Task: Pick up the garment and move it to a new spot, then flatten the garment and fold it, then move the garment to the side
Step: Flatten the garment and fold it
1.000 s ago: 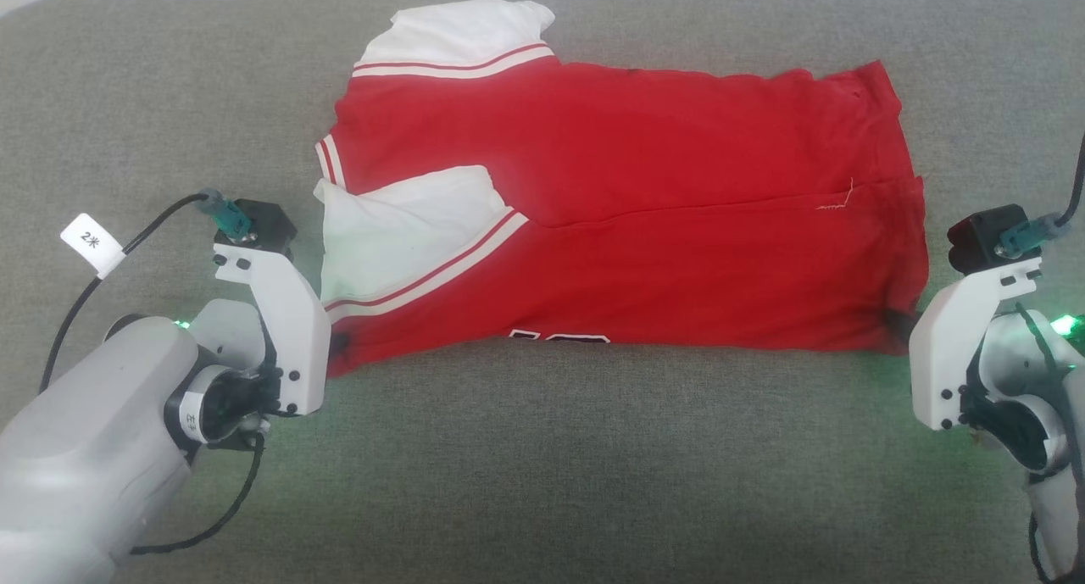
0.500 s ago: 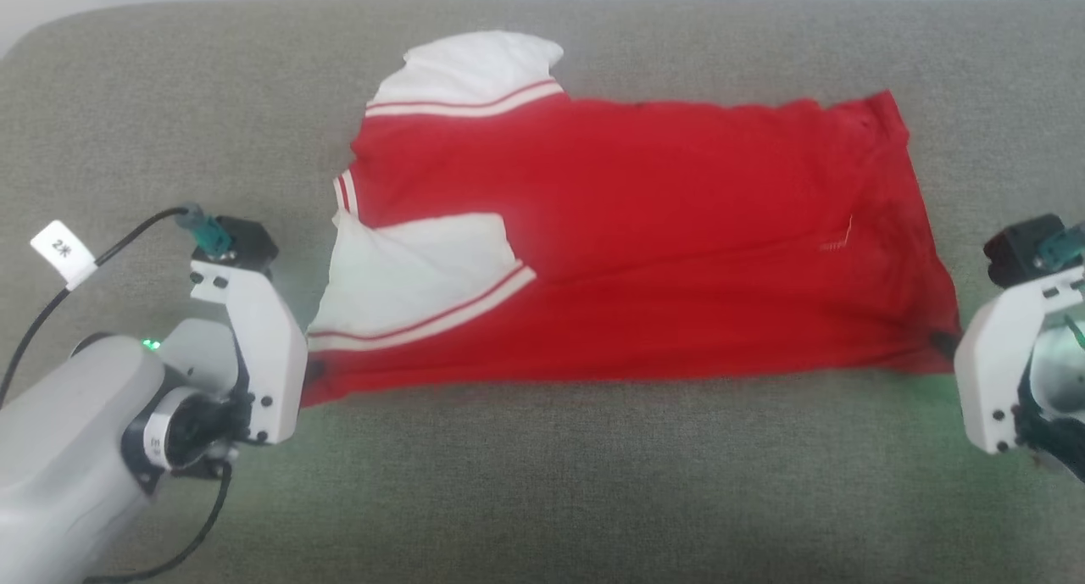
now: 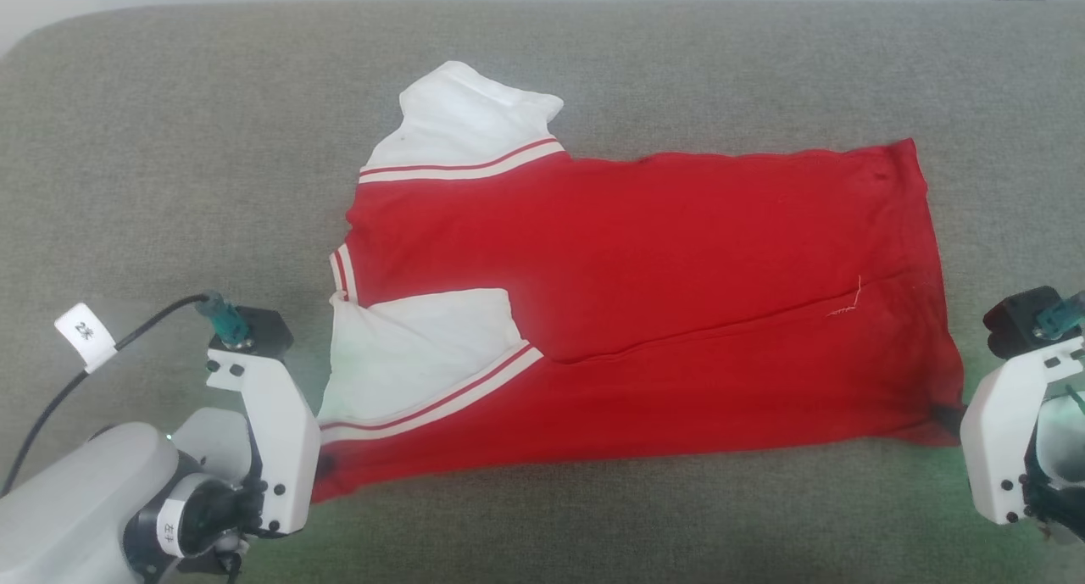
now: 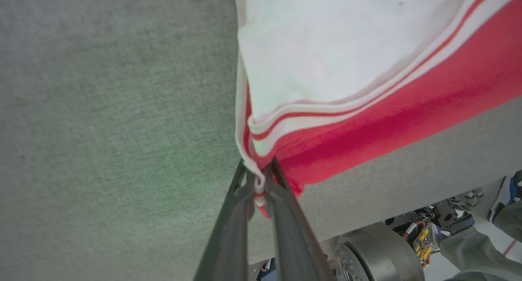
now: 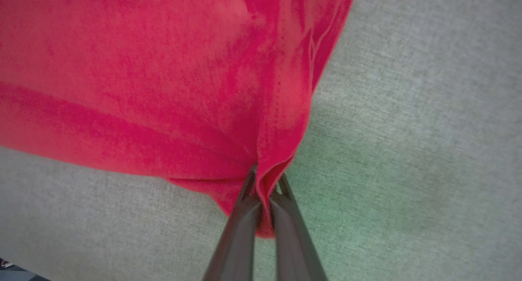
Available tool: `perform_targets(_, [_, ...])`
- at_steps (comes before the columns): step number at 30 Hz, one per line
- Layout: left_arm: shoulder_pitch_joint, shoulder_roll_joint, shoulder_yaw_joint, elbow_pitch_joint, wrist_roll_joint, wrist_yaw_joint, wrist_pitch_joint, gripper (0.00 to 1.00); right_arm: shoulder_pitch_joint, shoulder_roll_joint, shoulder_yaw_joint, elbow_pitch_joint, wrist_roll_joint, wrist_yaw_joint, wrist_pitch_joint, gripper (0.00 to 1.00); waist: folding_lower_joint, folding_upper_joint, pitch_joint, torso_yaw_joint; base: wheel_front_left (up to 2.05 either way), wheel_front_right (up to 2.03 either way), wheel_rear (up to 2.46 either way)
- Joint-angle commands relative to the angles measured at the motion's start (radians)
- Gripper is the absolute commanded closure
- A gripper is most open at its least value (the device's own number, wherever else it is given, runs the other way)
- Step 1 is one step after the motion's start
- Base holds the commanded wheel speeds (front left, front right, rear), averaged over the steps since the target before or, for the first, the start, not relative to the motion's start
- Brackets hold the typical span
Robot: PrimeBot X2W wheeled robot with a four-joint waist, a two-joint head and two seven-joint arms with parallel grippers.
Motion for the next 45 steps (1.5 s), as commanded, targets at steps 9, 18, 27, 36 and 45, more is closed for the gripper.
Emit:
perform_targets(9, [-0.010, 0.007, 0.015, 0.042, -0.008, 0.012, 0.007, 0.00, -0.018, 0.027, 0.018, 0.052, 0.001, -0.002, -0.055, 0.00, 0.0000, 0.0000, 0.002, -0.024, 0.00, 0.00, 0.00])
perform_targets(18, [-0.112, 0.100, 0.063, -0.077, 0.037, 0.040, 0.042, 0.00, -0.015, 0.016, -0.034, -0.025, -0.007, -0.002, -0.142, 0.00, 0.0000, 0.0000, 0.002, -0.057, 0.00, 0.00, 0.00])
perform_targets(27, [-0.271, 0.069, 0.099, -0.004, 0.115, -0.041, 0.002, 0.00, -0.065, 0.066, -0.087, -0.105, -0.080, -0.001, -0.391, 0.00, 0.0000, 0.0000, 0.036, -0.117, 0.00, 0.00, 0.00])
perform_targets(36, [-0.462, -0.005, 0.096, 0.220, 0.202, -0.169, -0.024, 0.00, -0.170, 0.192, -0.073, -0.119, -0.227, -0.002, -0.794, 0.00, 0.0000, 0.0000, 0.116, -0.221, 0.00, 0.00, 0.00])
perform_targets(45, [-0.623, -0.059, 0.082, 0.428, 0.260, -0.246, -0.014, 0.00, -0.214, 0.270, -0.016, -0.047, -0.263, -0.002, -0.966, 0.00, 0.0000, 0.0000, 0.192, -0.296, 0.00, 0.00, 0.00])
